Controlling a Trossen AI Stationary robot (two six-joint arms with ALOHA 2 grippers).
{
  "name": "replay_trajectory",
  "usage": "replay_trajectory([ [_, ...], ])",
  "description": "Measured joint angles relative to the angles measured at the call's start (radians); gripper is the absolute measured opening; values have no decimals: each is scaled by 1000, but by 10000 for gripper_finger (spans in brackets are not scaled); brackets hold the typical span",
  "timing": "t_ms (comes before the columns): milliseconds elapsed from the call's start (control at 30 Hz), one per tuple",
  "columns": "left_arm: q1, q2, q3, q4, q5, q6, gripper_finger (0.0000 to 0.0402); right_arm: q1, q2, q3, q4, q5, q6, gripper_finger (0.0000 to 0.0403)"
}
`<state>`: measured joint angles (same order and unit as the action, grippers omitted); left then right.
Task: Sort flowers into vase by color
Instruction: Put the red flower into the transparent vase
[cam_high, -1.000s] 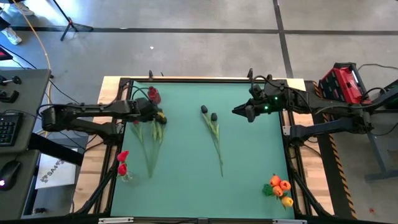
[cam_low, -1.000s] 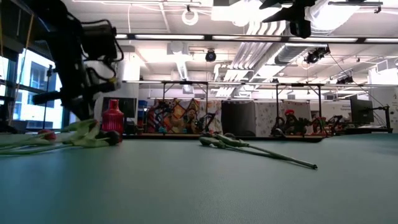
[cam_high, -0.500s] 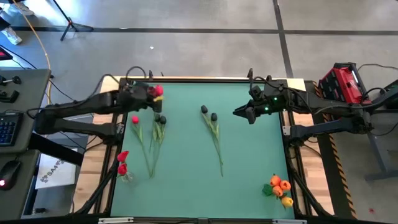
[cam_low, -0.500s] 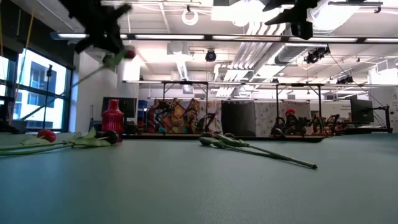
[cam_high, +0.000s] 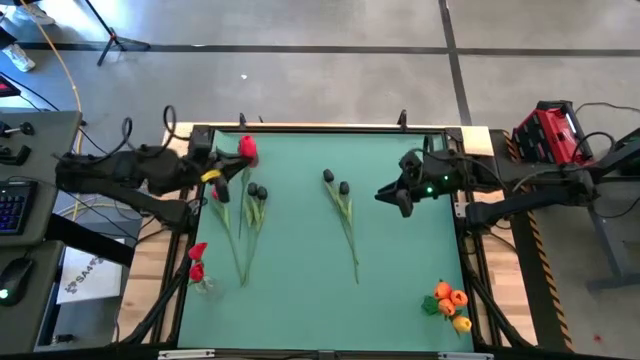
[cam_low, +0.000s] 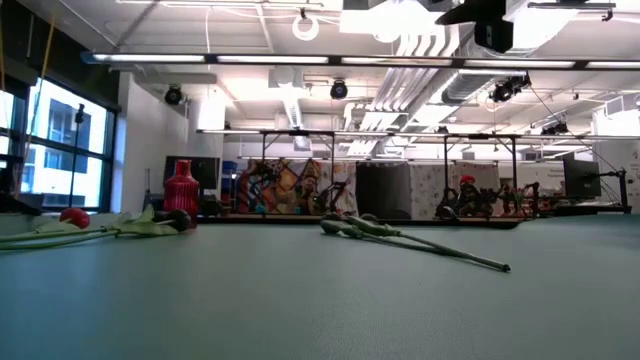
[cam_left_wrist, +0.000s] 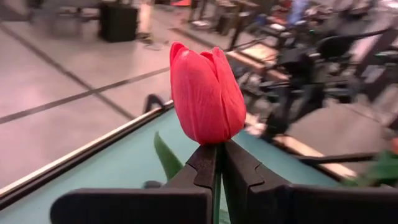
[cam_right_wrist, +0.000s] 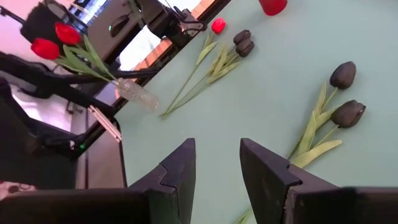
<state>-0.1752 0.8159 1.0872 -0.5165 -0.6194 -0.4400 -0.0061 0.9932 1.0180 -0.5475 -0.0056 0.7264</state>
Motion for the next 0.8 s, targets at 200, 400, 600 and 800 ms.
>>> replay_trajectory([
  [200, -226, 2, 52, 15, -106, 41, 0, 79, 0, 0, -40, 88, 40, 114],
  [400, -397, -7, 108, 17, -142, 144, 0, 181, 8, 0, -49, 248, 195, 114],
  [600, -547, -58, 126, 15, -130, 187, 0, 248, 76, 0, -8, 417, 366, 114],
  [800, -695, -127, 126, 14, -120, 235, 0, 279, 209, 0, 106, 432, 469, 114],
])
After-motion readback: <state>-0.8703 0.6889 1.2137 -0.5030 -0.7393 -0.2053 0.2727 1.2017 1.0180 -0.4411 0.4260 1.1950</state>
